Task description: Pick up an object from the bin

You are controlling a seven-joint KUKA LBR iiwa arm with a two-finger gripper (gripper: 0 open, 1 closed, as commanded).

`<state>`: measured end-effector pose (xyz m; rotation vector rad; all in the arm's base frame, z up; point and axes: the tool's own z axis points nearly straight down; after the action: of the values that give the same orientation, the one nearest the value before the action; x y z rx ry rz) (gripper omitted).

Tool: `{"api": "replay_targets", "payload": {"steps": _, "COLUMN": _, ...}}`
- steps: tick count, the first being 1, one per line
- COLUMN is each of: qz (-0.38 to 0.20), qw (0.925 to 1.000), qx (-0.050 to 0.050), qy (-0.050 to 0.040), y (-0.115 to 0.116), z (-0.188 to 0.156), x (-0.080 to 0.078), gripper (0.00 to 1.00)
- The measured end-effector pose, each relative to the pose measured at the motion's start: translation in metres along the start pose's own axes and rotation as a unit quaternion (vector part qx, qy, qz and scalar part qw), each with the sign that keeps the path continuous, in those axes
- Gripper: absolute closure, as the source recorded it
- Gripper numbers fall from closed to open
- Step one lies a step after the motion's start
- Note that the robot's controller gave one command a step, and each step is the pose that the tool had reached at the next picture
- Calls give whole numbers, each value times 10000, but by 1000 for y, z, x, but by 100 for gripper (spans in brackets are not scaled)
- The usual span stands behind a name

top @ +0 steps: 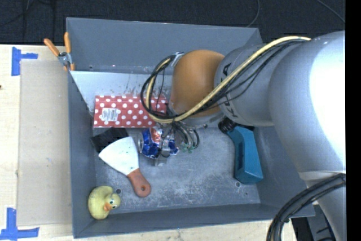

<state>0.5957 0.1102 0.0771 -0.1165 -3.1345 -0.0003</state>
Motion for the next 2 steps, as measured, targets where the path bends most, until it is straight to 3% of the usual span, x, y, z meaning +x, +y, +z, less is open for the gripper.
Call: {"api": "replay_targets", "payload": {"steps": 2, "qz": 3, "qw": 10000, "qx": 4, "qy": 20, "y": 0, "z": -3, "x": 1, "gripper": 100}}
